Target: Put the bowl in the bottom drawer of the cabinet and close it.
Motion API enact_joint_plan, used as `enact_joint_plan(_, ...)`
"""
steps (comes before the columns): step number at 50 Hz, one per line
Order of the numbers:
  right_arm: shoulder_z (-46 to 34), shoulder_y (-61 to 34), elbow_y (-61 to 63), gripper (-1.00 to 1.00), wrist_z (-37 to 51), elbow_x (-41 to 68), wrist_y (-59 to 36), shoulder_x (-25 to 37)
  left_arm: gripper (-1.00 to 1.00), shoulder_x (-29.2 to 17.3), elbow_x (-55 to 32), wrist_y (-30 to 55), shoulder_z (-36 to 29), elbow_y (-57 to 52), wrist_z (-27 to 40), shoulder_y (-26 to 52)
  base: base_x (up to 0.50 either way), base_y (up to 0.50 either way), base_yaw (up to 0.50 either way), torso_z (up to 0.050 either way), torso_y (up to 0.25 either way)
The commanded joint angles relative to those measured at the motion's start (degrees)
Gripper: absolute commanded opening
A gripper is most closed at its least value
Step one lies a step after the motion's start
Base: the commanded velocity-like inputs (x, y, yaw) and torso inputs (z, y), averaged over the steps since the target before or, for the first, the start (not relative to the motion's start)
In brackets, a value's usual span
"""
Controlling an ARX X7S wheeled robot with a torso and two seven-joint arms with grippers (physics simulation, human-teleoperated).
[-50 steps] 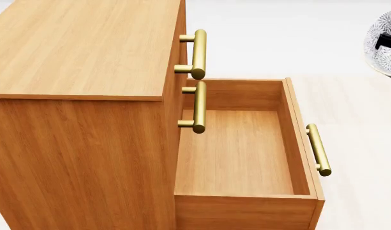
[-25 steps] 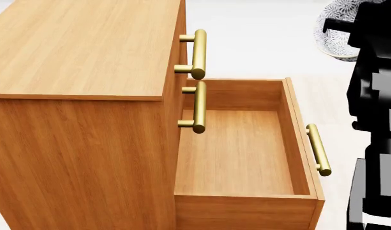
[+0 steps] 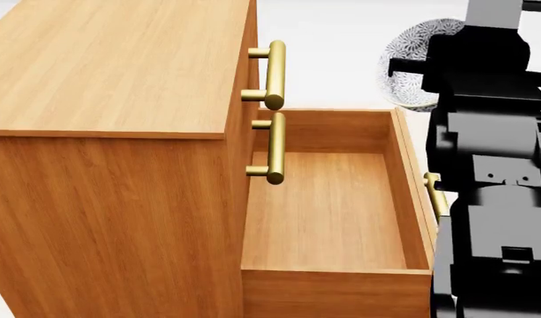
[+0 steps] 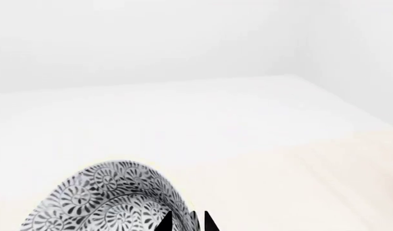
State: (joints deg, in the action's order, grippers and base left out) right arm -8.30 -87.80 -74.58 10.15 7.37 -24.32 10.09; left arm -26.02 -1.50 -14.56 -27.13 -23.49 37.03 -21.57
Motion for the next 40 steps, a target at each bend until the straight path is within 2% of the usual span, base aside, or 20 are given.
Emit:
enact_joint_plan(1,0.8,1.1,-0.3,-1.0,-1.9,-2.9,0.7,-1.9,1.0,-0.1,0.0,-0.1,-0.1,0.1,0.1,0.1,0.0,0.0,0.0,0.0,0.0)
enact_joint_plan(40,0.3,7.2,-0.3,-1.0,-5.8,-6.0,1.5,-5.6,1.0,-0.5,-0.3,0.0,-0.4,-0.2,0.6,0.2,0.0,0.0,0.0,0.0,0.0)
